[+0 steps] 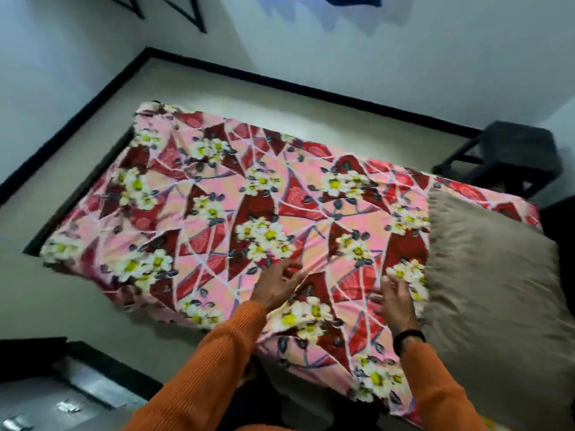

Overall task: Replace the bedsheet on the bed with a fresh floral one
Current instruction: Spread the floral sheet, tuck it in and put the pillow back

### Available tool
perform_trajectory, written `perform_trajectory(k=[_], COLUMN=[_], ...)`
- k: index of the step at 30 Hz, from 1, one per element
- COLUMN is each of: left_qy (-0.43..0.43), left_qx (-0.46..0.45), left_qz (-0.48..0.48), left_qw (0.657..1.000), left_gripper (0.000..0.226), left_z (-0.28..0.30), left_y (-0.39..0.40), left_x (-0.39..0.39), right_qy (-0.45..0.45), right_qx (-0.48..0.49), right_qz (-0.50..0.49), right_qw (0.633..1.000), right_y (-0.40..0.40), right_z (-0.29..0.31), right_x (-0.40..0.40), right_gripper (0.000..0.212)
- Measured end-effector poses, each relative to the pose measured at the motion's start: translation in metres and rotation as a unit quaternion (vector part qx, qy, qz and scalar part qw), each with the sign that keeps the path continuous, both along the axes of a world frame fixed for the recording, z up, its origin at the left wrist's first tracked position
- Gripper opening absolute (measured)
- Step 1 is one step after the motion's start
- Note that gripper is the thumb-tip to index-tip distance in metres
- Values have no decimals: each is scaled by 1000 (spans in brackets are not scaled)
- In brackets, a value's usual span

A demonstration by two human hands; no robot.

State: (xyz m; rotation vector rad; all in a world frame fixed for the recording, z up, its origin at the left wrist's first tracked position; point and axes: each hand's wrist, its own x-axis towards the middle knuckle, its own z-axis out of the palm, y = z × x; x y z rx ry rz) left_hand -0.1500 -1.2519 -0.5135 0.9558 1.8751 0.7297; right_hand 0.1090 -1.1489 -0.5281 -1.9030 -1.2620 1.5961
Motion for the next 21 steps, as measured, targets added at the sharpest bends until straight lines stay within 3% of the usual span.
perform_trajectory(k=[8, 12, 21], left_qy=[-23, -31, 22], left_qx=[-28, -30, -70], left_qz=[49, 54, 198], left_qw=[998, 998, 977], left_gripper=[31, 31, 29], left_z=[14, 22, 18], left_y=[-60, -67, -139], left_x=[-146, -182, -362], right_qy=[41, 63, 68], right_qx=[-58, -84, -133], right_qz=[47, 13, 62], right_qw=[996, 994, 987], right_y=[-61, -63, -78], right_z=[11, 6, -9], right_x=[-187, -232, -420], right_gripper=[28, 29, 19])
